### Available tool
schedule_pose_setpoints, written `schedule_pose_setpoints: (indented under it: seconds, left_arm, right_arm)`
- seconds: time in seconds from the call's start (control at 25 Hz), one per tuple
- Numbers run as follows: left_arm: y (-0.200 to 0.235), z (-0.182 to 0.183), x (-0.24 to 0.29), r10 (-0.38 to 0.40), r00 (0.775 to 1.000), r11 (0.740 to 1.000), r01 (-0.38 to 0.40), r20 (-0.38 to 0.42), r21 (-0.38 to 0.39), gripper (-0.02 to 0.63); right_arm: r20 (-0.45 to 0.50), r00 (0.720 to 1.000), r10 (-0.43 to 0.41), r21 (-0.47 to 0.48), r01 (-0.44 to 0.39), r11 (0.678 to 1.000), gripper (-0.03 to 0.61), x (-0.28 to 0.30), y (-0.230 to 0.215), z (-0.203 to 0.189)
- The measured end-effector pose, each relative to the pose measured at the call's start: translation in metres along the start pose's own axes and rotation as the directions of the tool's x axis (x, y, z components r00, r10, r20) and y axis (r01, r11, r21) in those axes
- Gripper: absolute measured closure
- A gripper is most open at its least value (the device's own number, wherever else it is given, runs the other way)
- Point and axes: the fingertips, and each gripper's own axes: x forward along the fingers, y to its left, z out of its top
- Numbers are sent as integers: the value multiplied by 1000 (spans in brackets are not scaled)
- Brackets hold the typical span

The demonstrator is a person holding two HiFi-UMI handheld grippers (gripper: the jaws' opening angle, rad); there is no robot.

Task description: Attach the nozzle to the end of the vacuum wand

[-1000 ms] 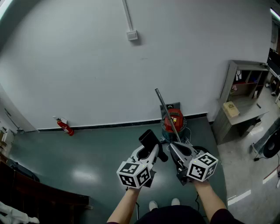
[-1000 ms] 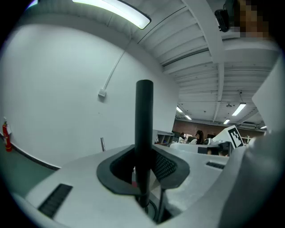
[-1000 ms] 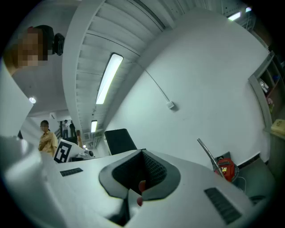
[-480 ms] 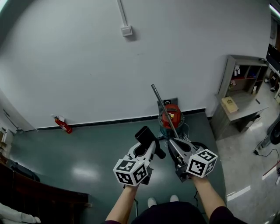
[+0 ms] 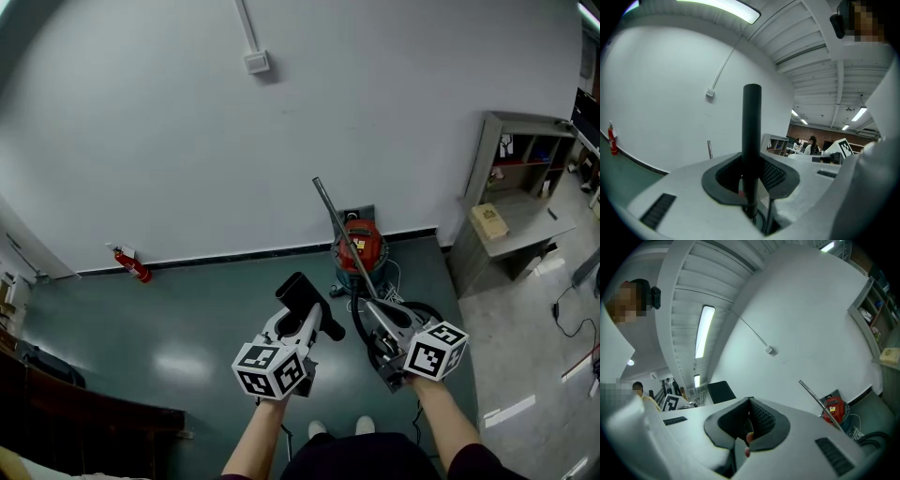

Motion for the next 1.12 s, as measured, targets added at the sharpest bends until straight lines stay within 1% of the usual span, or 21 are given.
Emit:
schedule_pose_setpoints:
  seconds: [0.24, 0.48, 0.76, 1.12]
  left_arm:
    - [2, -4, 8, 27, 1000, 1000, -27, -16, -2, 526]
    - [22, -4, 22, 33, 999, 999, -33, -32, 0, 526]
    - [61, 1, 46, 12, 999, 1000, -12, -49, -7, 526]
    - [131, 20, 72, -22, 997, 1000, 21, -72, -23, 526]
  right_arm:
    - [-12, 1000, 10, 30, -9, 1000, 561, 1, -14, 0]
    - [-14, 1000, 7, 59, -6, 998, 561, 19, -28, -3]
    - [-20, 1000, -20, 72, 21, 997, 561, 60, -46, -9]
    - [-19, 997, -71, 82, 72, 994, 561, 129, -59, -8]
